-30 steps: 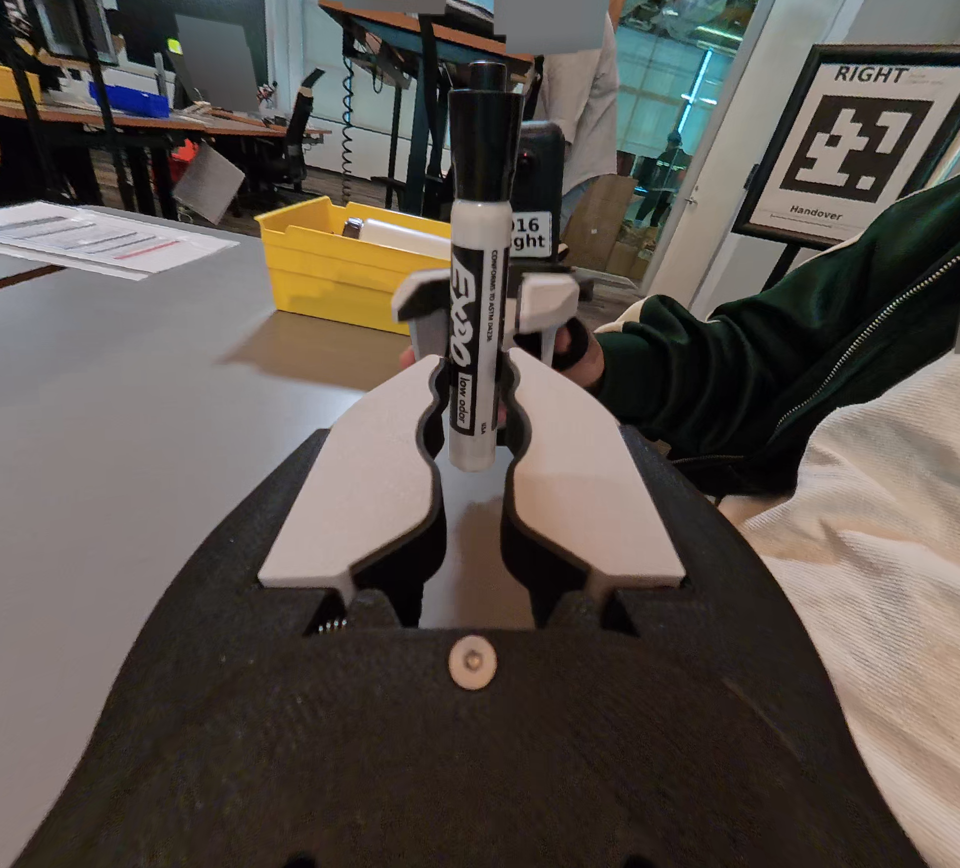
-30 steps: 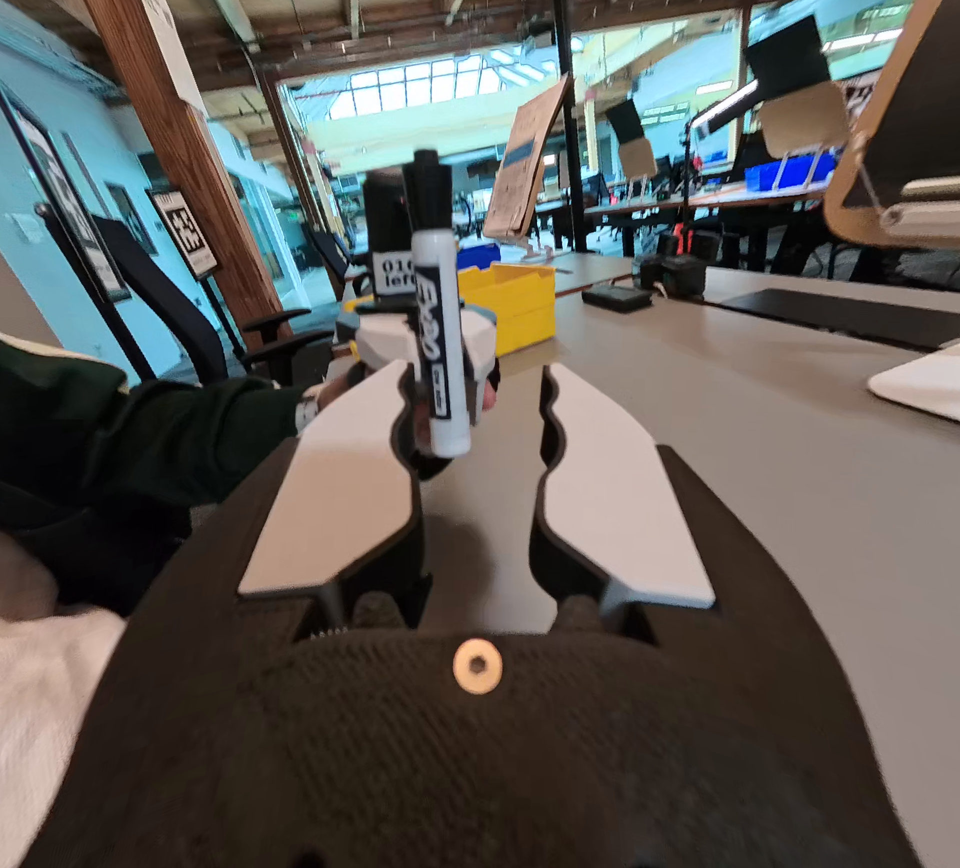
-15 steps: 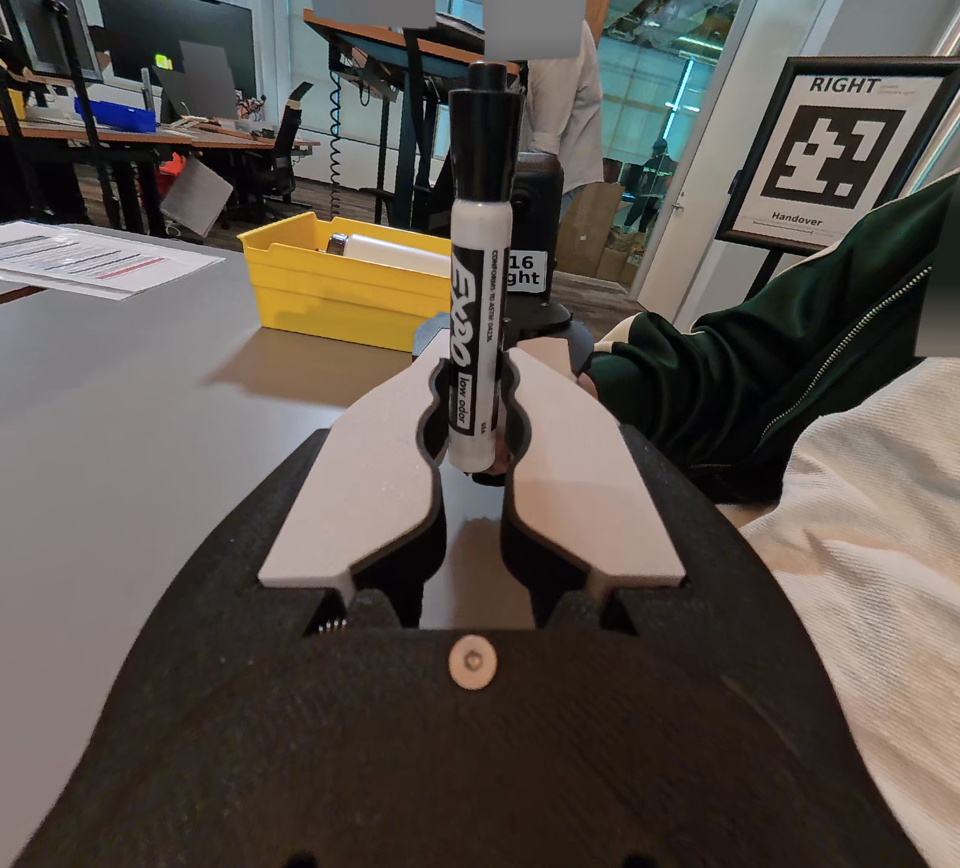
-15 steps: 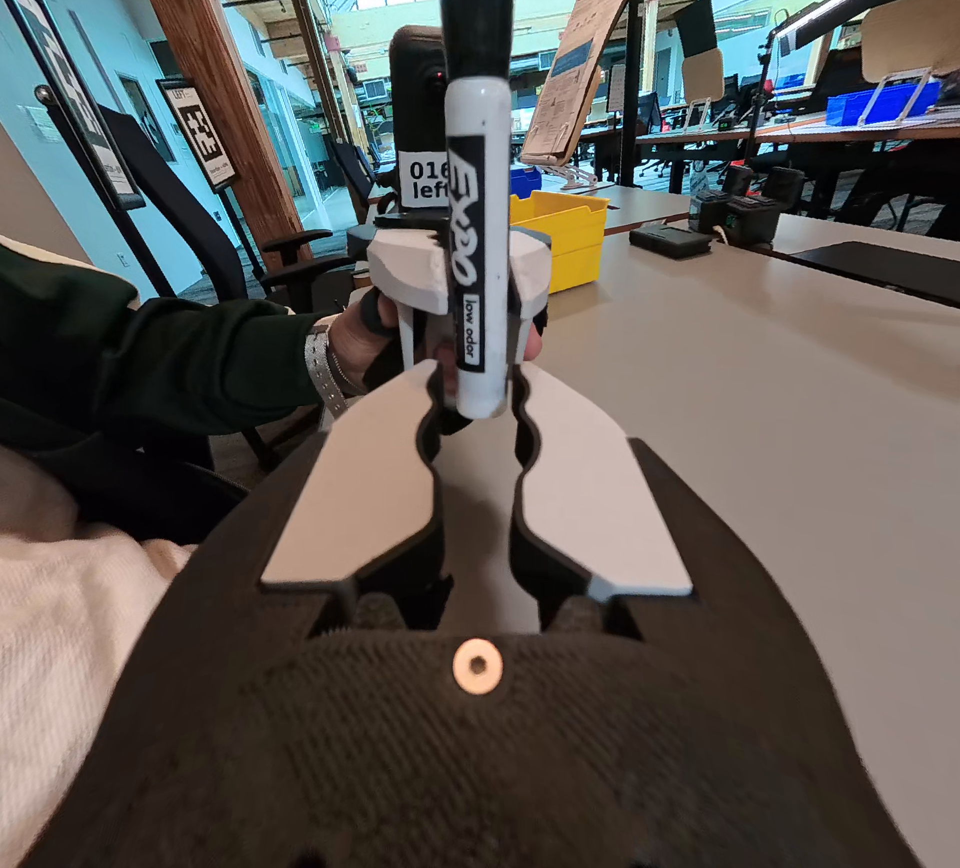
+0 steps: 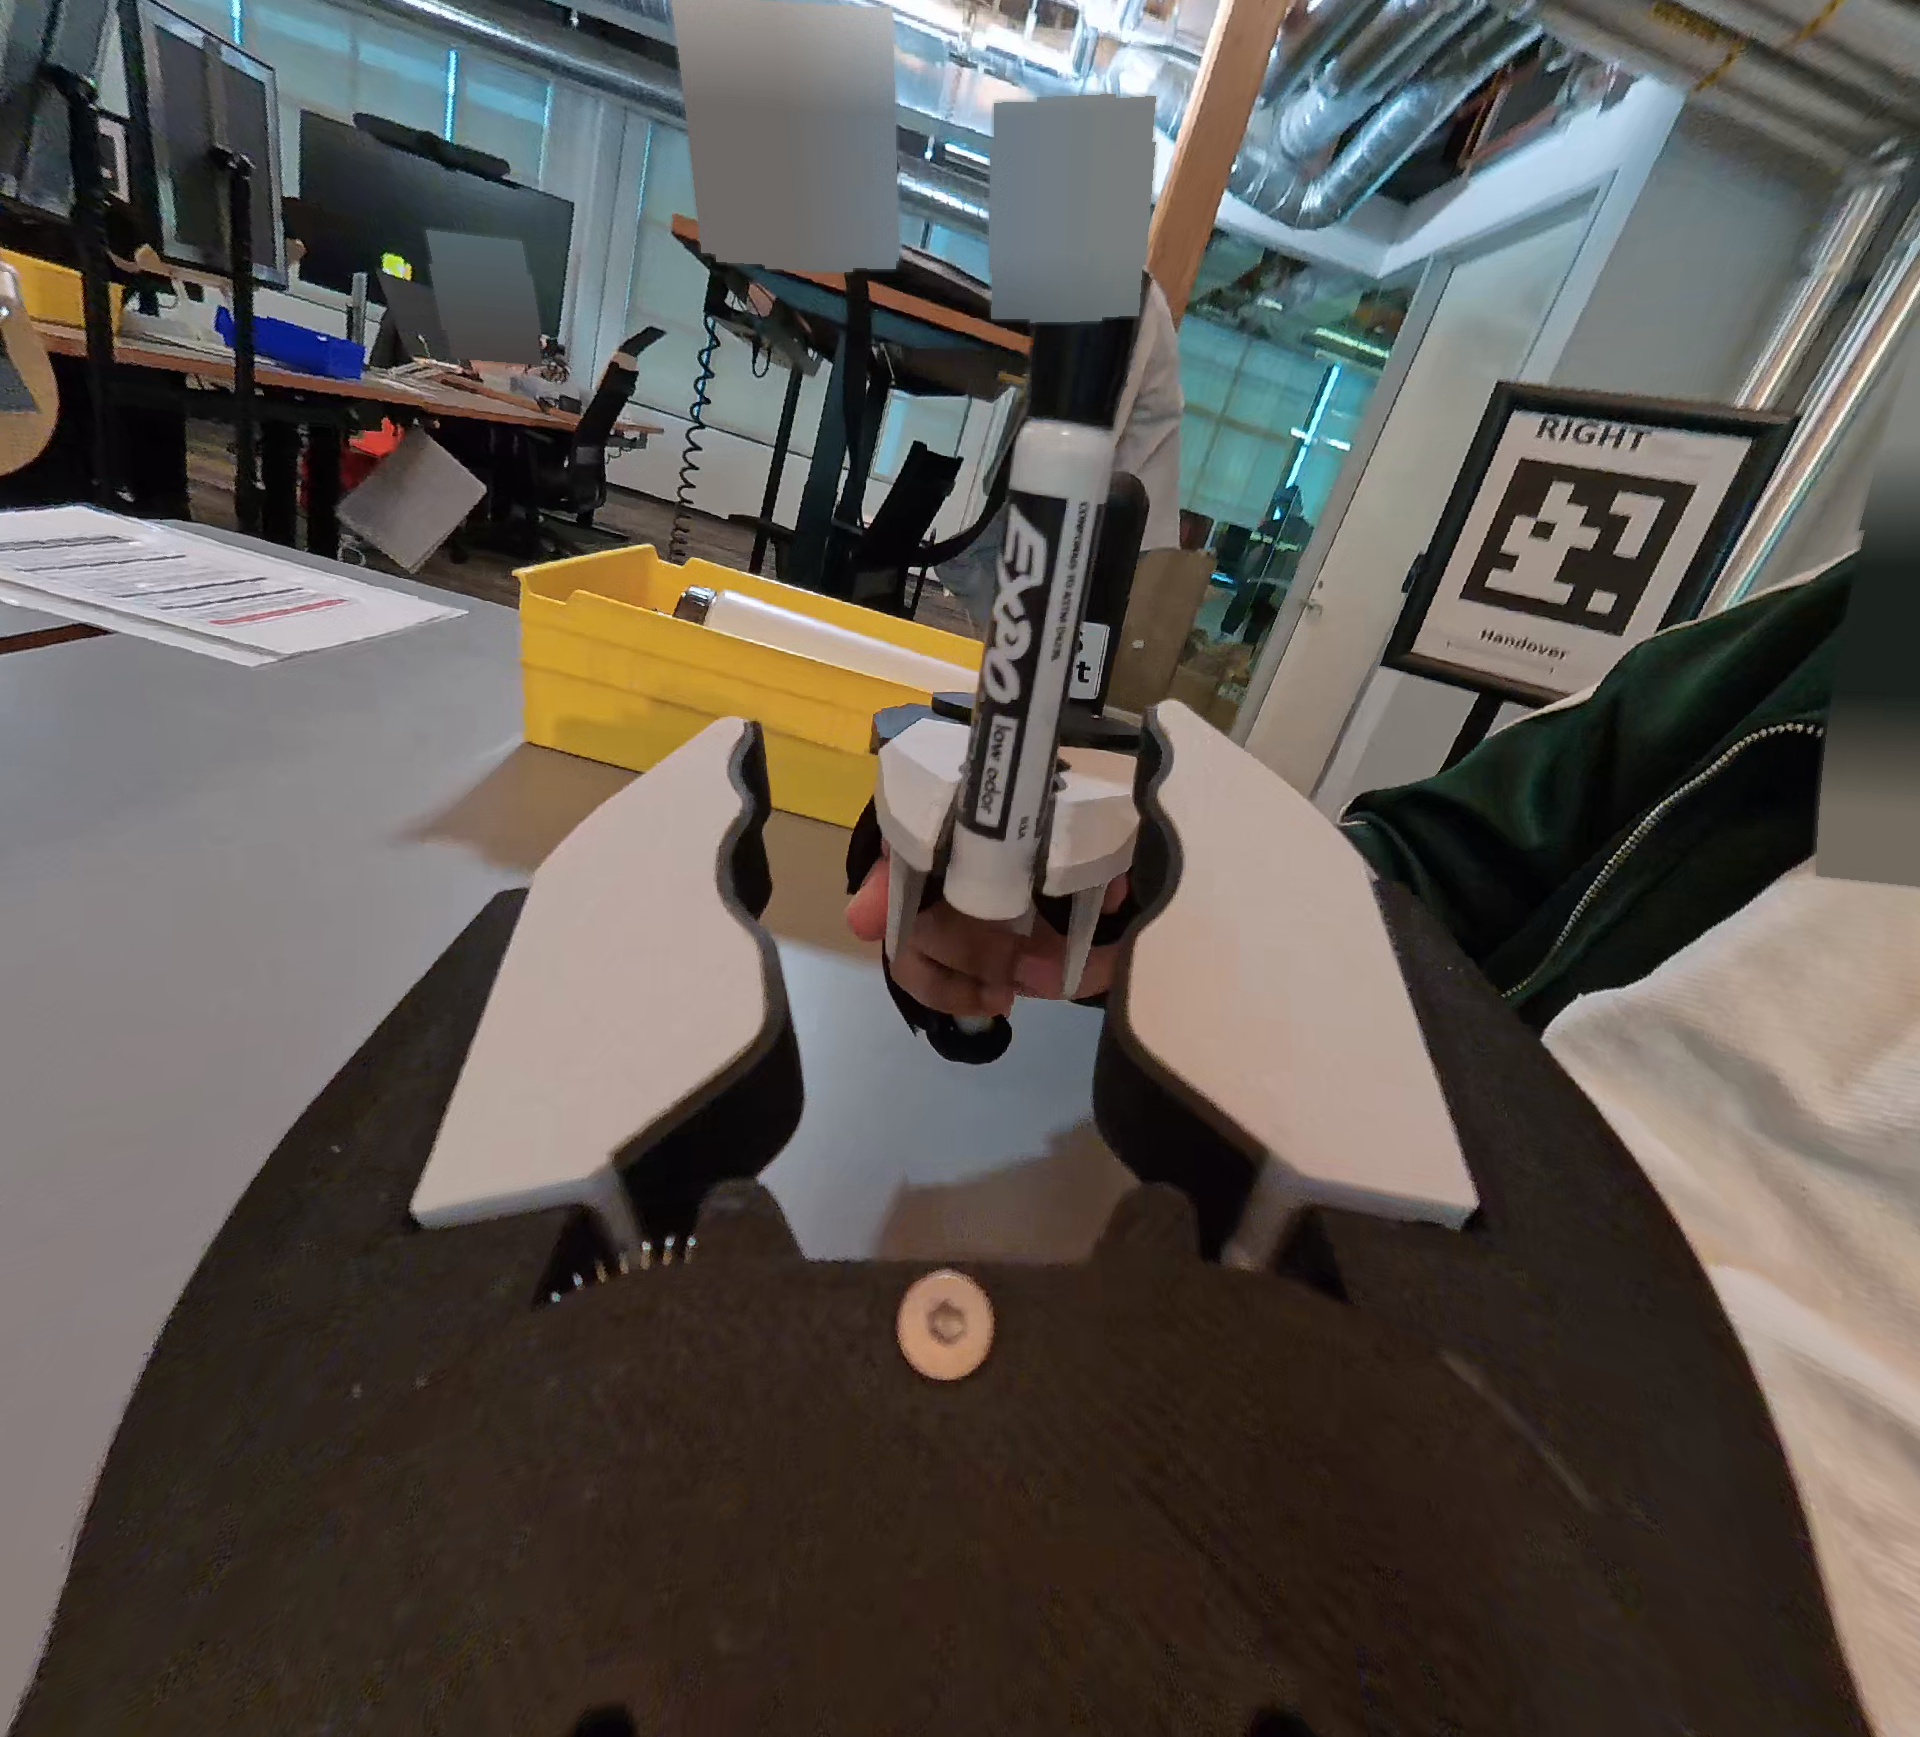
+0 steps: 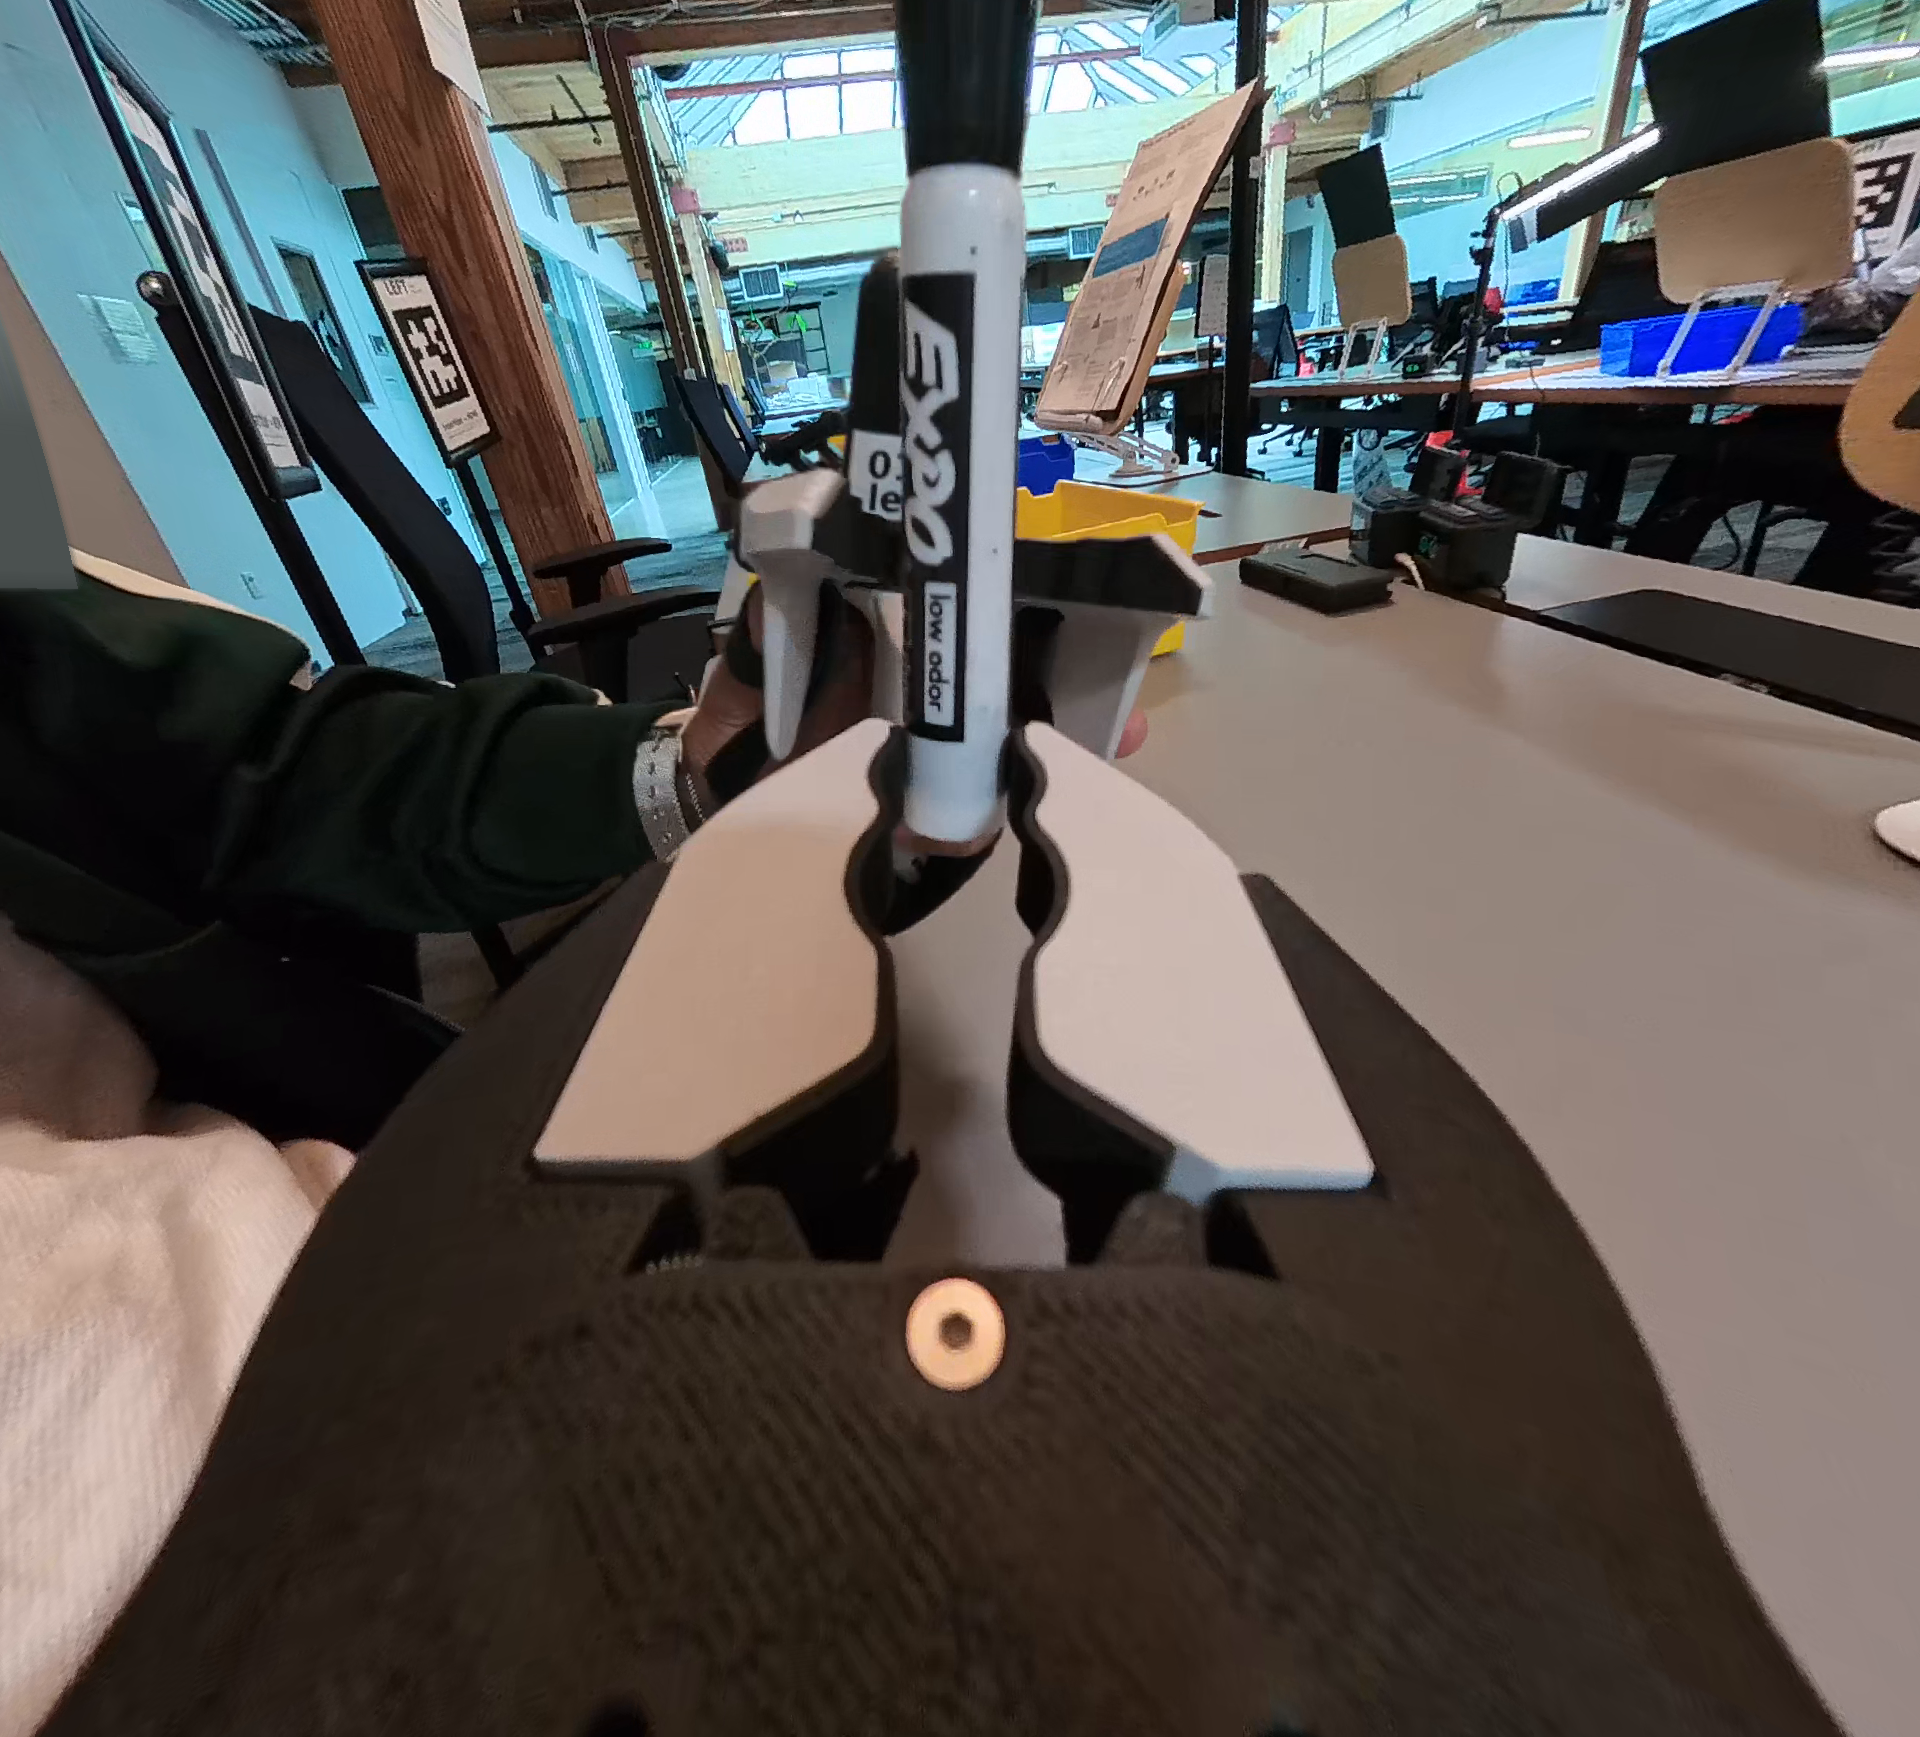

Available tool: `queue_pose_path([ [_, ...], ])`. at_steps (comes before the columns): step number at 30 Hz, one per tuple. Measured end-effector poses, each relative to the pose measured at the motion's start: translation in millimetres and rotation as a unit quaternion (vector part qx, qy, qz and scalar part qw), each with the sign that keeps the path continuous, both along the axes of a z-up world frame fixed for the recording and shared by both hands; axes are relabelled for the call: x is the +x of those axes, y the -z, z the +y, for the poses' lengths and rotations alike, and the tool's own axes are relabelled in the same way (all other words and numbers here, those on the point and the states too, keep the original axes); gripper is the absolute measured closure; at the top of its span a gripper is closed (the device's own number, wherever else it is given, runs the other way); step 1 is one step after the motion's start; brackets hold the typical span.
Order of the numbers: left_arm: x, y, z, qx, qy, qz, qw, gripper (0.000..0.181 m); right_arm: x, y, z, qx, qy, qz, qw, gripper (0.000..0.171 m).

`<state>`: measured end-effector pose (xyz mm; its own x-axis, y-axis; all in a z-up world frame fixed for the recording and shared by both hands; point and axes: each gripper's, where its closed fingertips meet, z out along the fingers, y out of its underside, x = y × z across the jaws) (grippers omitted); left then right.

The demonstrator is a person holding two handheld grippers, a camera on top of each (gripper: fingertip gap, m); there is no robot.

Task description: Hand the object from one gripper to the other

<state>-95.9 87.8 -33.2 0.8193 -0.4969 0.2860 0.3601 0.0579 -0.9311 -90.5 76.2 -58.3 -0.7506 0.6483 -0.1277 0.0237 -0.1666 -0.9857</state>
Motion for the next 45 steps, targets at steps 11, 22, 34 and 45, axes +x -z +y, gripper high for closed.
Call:
queue_pose_path([
  [11,-3,0,-3,0.003,0.011,-0.021,1.000,0.125,1,-4,2,-0.013,-0.001,0.004,1.000,0.152],
  [22,23,4,-1,-0.022,0.046,0.038,0.998,0.152,1,1,-7,0.007,-0.005,0.005,1.000,0.152],
  [34,17,6,0,-0.024,0.010,0.080,0.996,0.162,-8,-7,12,-0.030,0.042,0.023,0.998,0.114],
  [45,24,26,8,-0.054,0.025,0.094,0.994,0.162,4,-30,25,-0.080,0.019,0.049,0.995,0.116],
])
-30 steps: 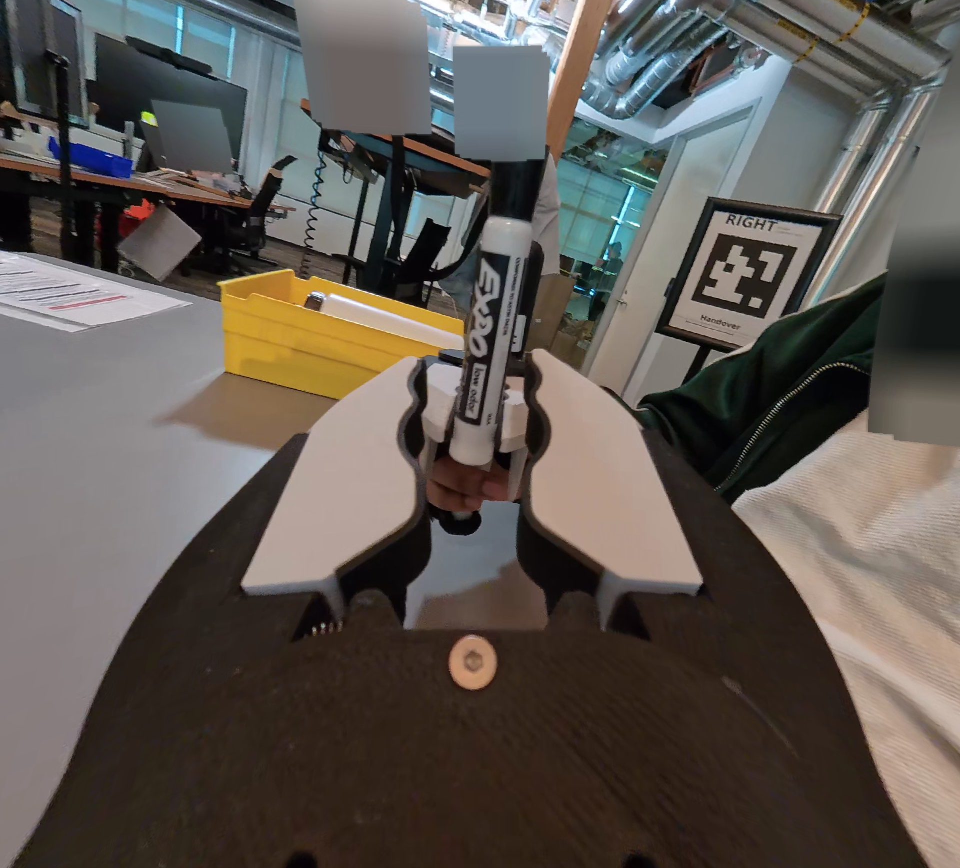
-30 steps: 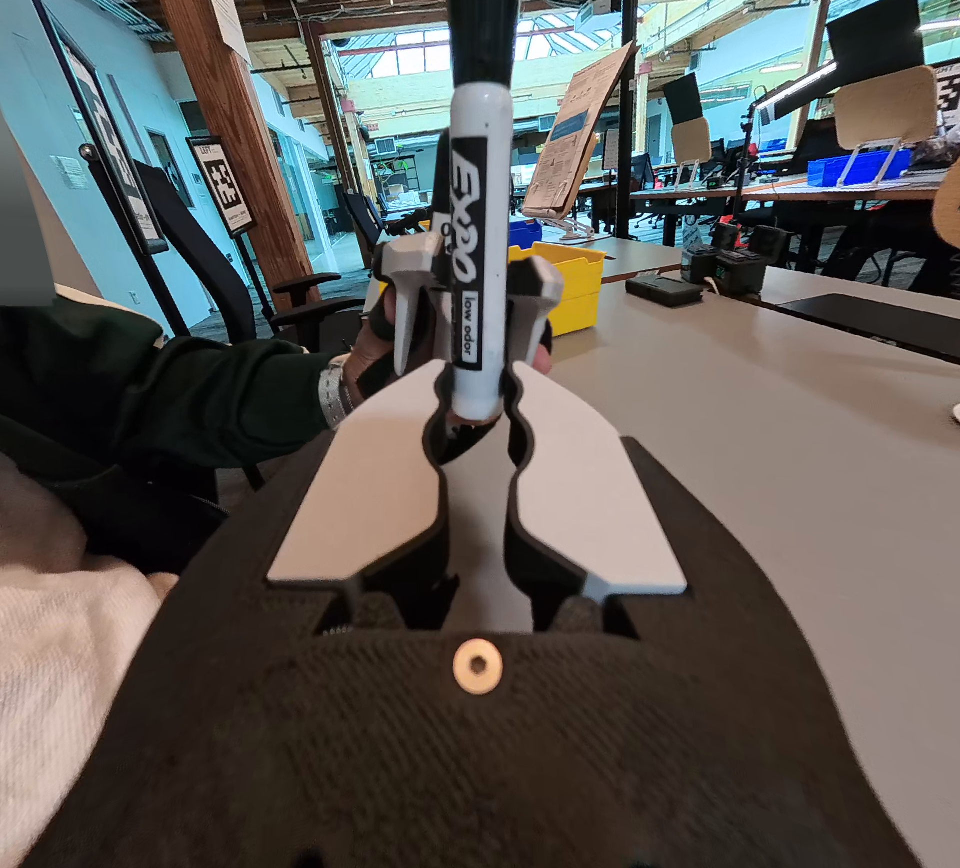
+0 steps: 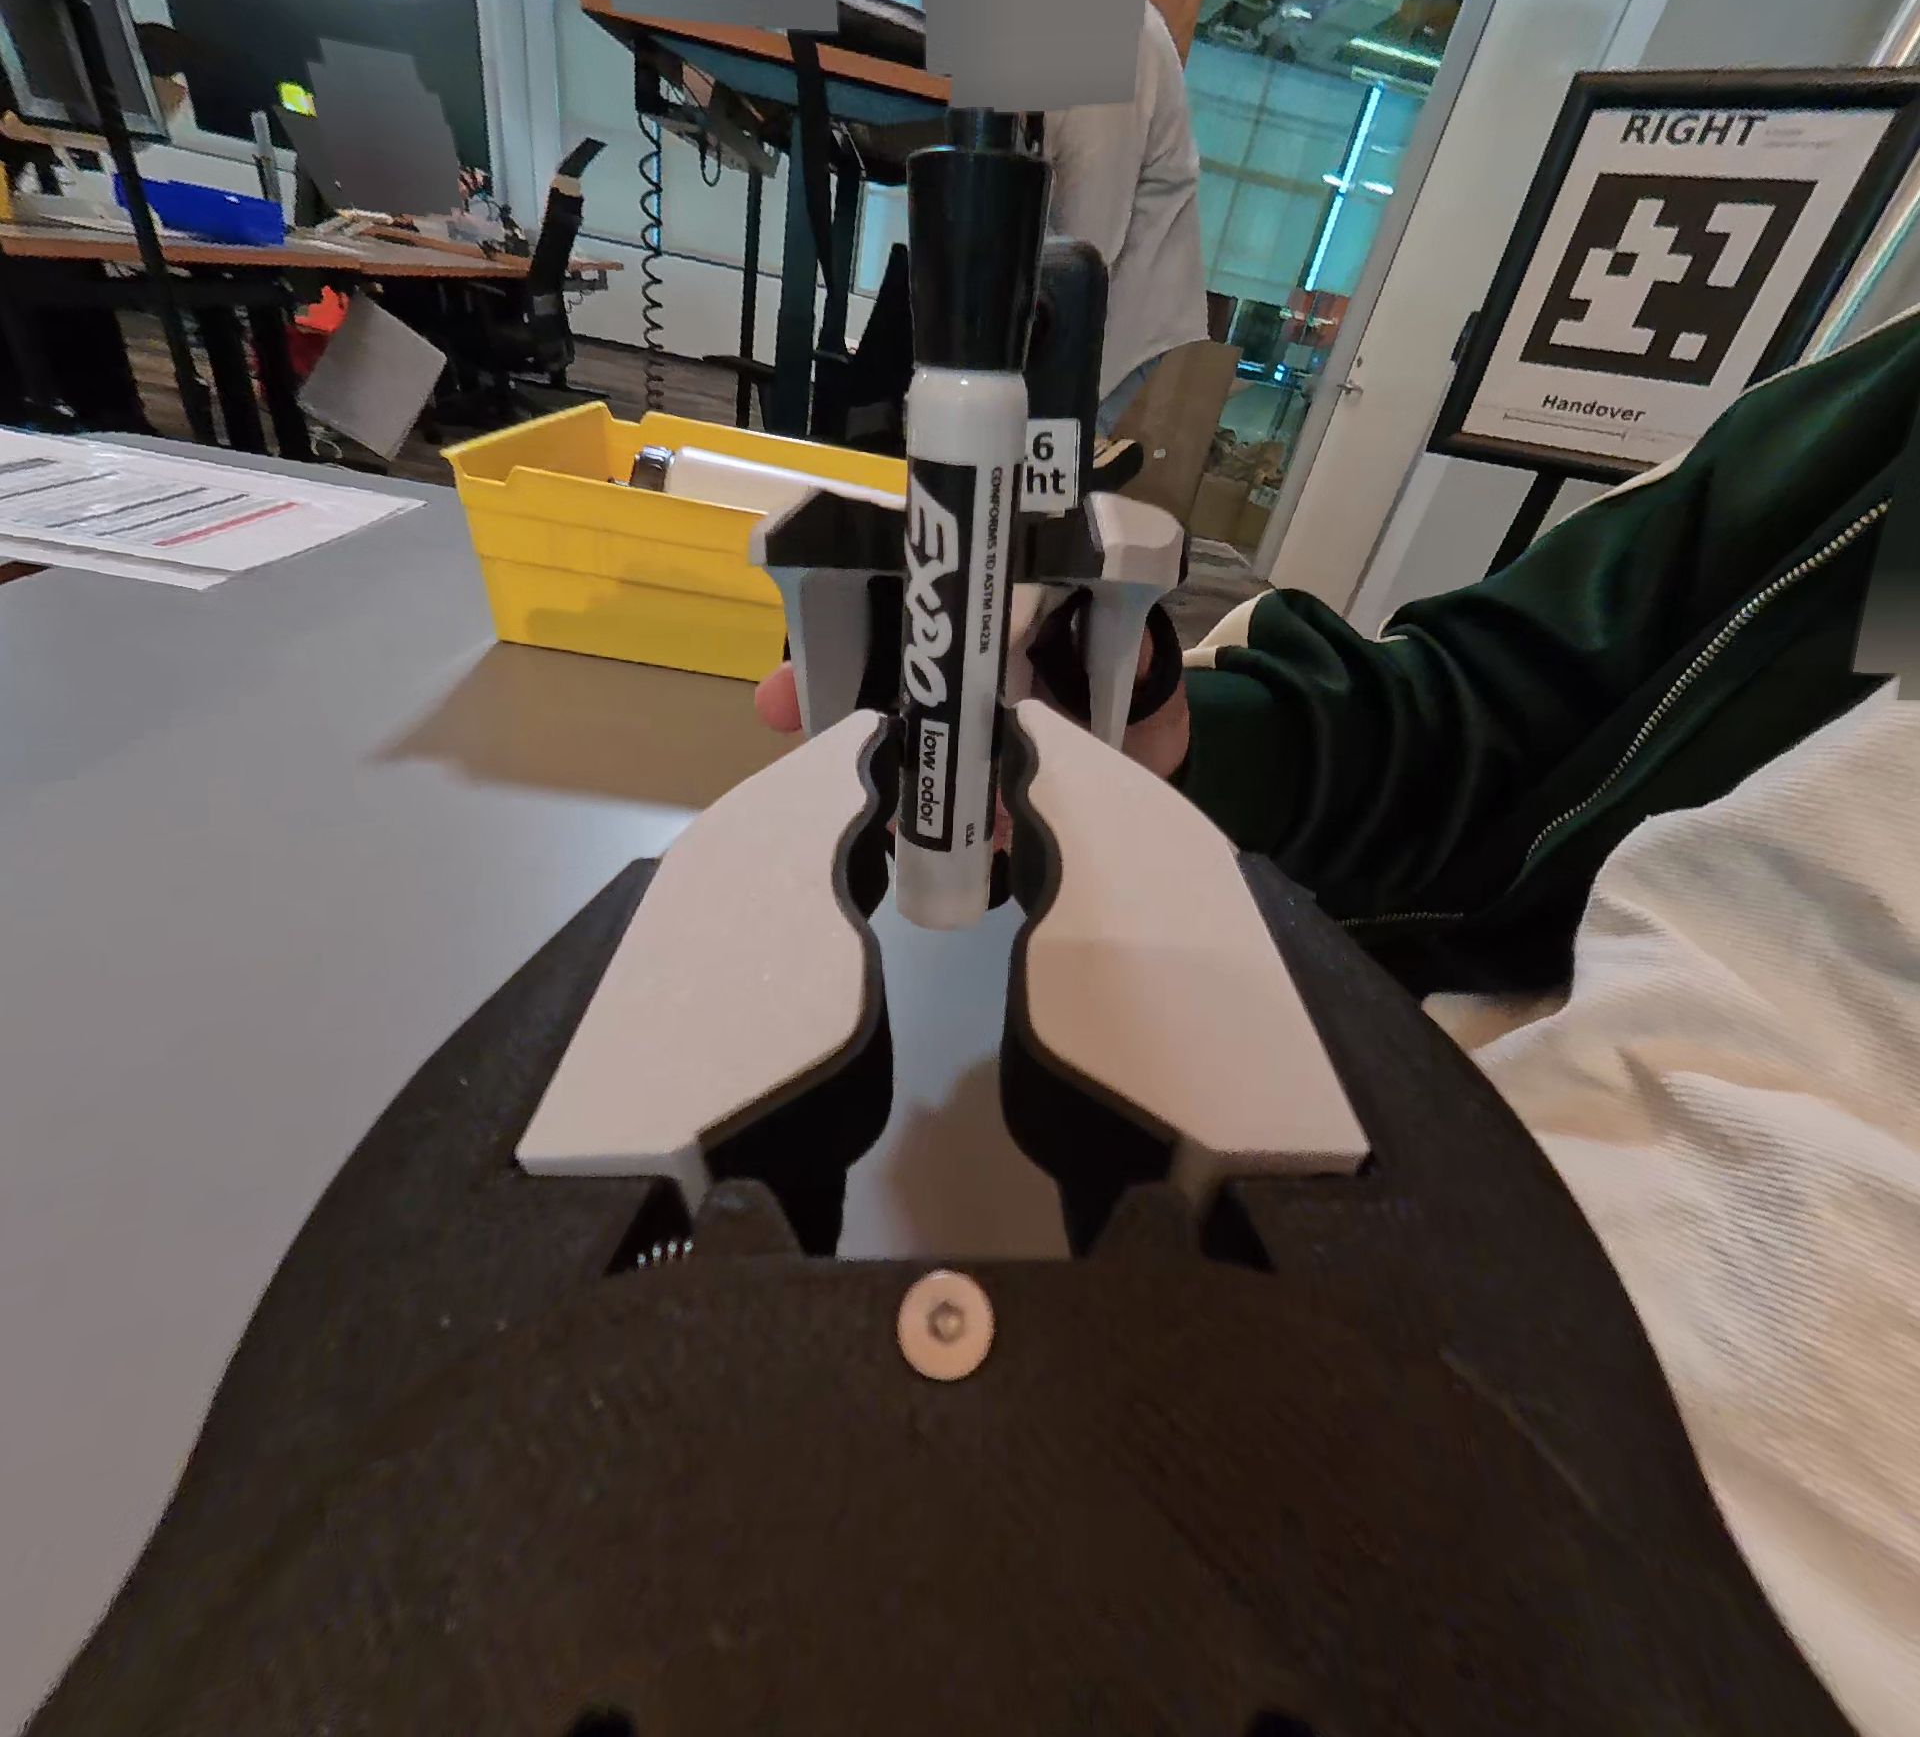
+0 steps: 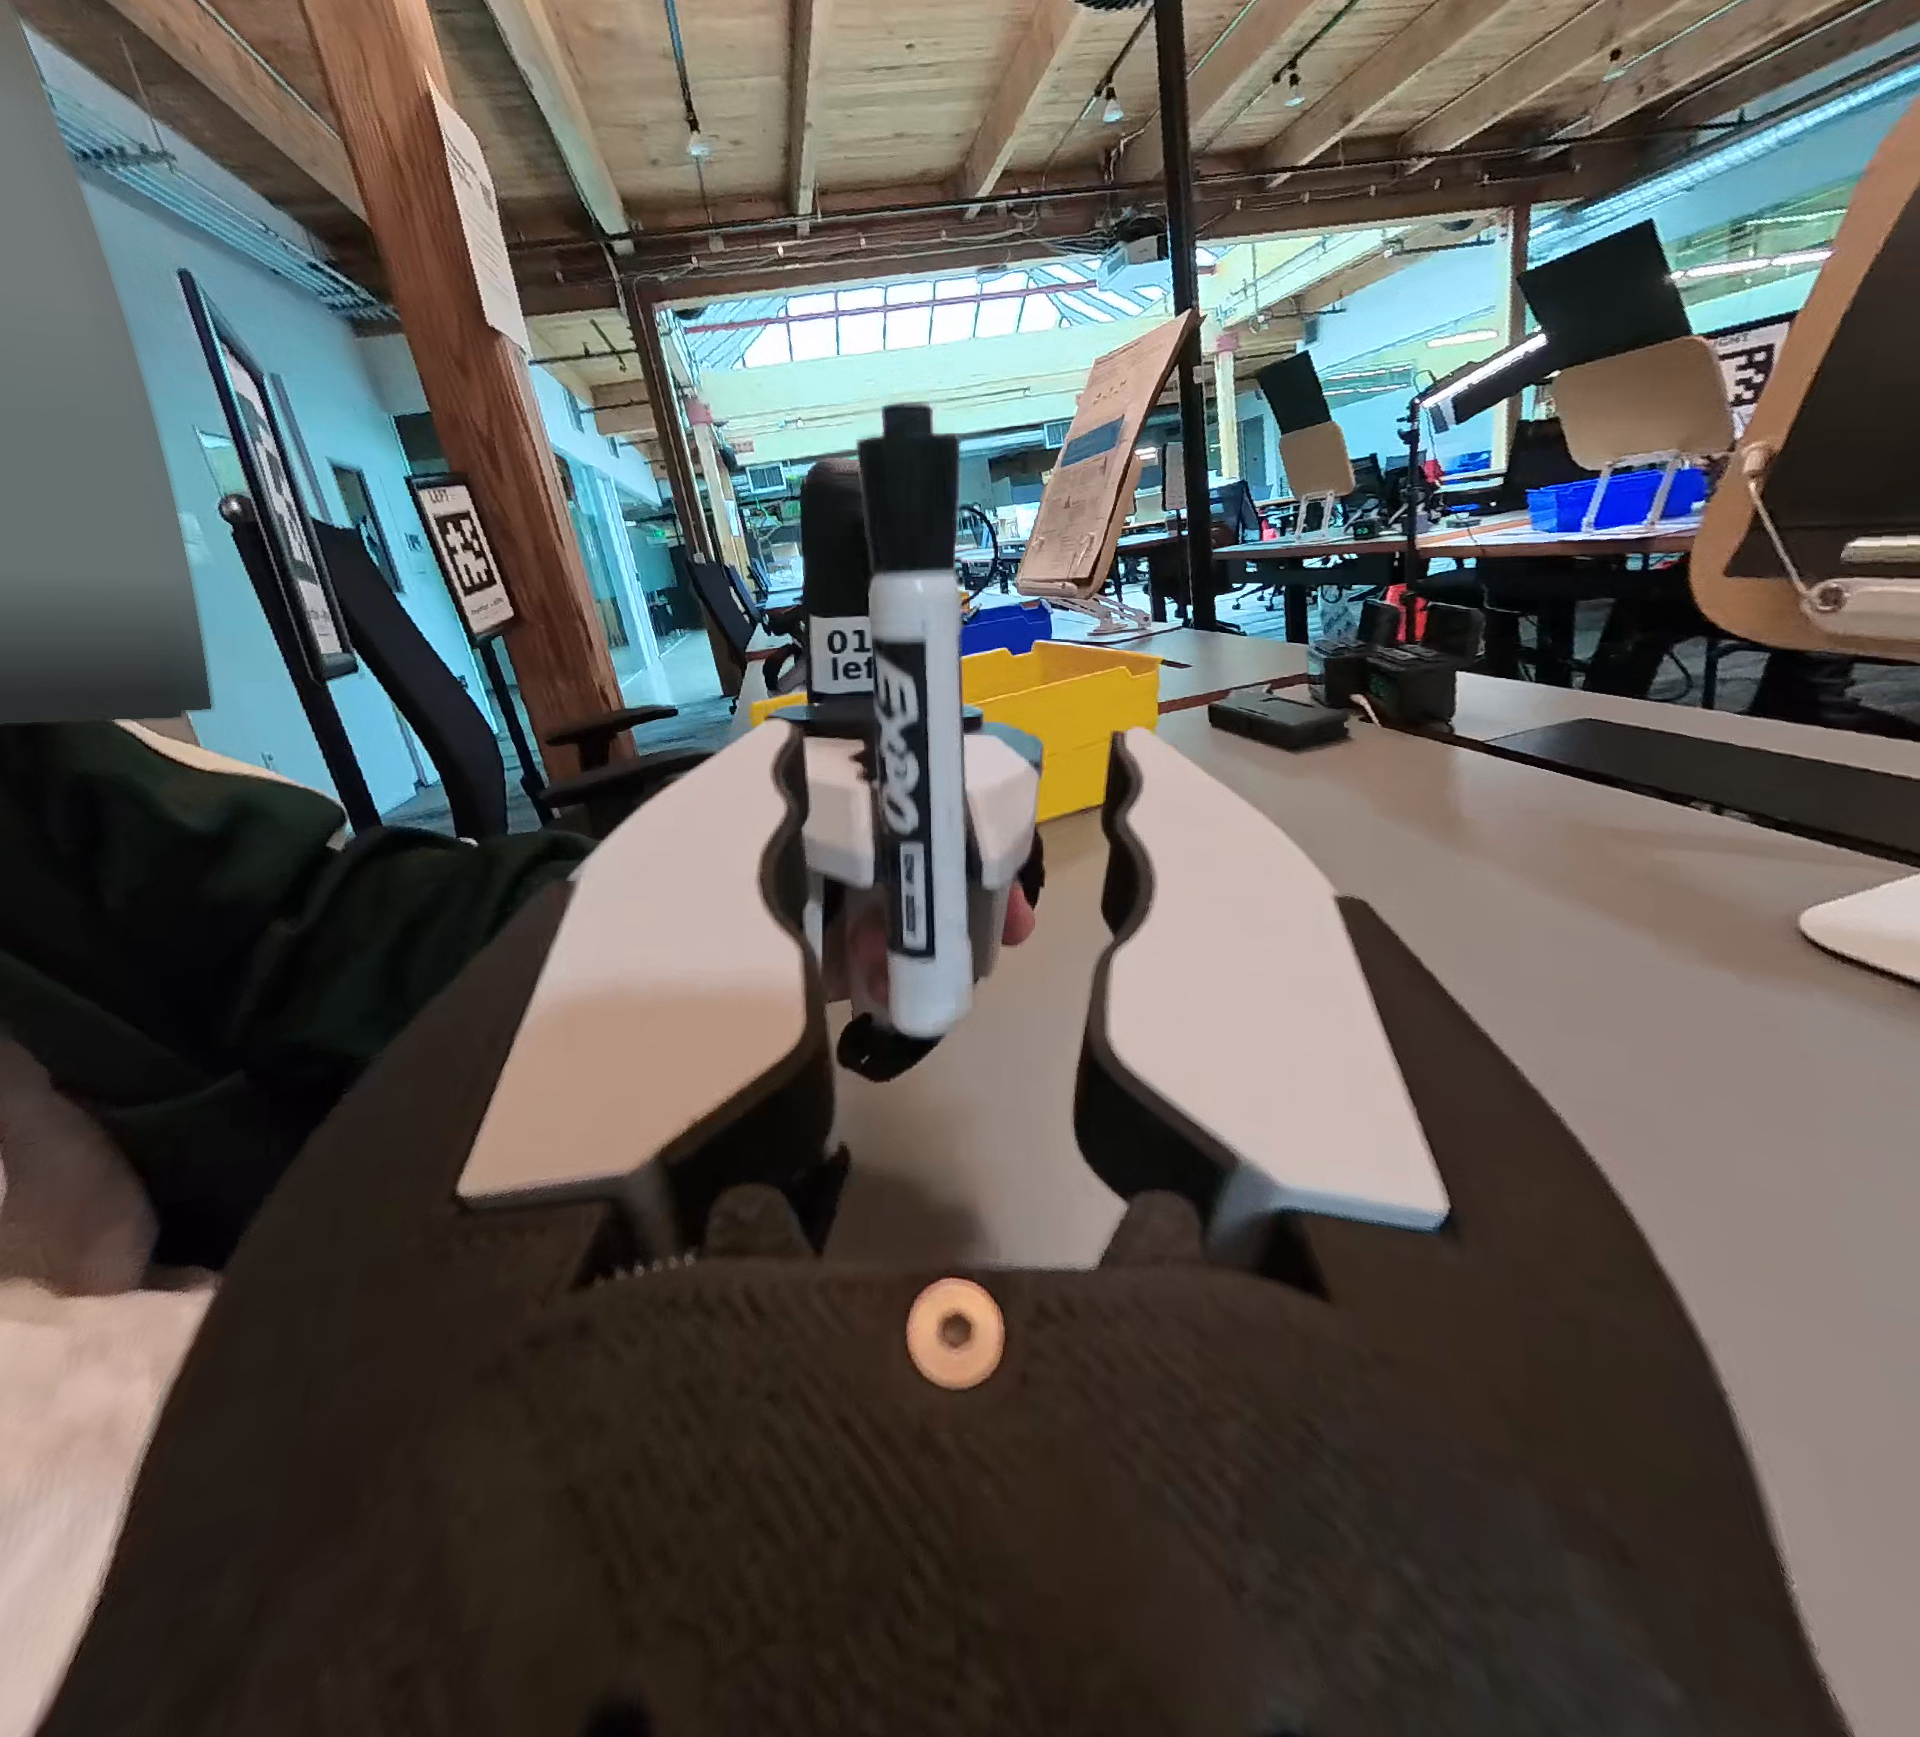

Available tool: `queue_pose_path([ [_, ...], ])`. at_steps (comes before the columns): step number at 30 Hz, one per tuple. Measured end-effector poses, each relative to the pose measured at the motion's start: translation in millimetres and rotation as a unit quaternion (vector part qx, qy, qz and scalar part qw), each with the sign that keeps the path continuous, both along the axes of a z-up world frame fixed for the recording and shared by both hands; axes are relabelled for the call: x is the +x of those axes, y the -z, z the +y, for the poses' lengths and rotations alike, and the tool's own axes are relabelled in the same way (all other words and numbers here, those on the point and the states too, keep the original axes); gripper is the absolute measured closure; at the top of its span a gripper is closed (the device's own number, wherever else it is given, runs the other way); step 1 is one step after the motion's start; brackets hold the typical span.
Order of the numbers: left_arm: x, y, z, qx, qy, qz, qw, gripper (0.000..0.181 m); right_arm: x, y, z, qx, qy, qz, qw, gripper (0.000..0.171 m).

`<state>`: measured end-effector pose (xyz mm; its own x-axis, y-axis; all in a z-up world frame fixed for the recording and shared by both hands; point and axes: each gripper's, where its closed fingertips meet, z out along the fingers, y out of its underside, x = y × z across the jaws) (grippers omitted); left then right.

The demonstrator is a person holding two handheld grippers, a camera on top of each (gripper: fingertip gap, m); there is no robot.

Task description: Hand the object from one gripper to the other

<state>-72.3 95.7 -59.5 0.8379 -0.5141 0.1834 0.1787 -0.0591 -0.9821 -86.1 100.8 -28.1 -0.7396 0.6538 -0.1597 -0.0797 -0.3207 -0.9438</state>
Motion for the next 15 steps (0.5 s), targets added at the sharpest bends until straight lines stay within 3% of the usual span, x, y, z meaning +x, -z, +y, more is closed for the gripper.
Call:
queue_pose_path([
  [6,15,14,6,-0.020,0.025,0.021,0.999,0.162,6,-7,-5,0.018,-0.008,0.016,1.000,0.130],
  [9,19,17,7,-0.024,0.030,0.022,0.999,0.162,10,-8,-8,0.035,-0.013,0.022,0.999,0.153],
  [15,16,16,7,-0.021,0.027,0.007,0.999,0.160,10,-8,-8,0.052,-0.004,0.020,0.998,0.152],
])
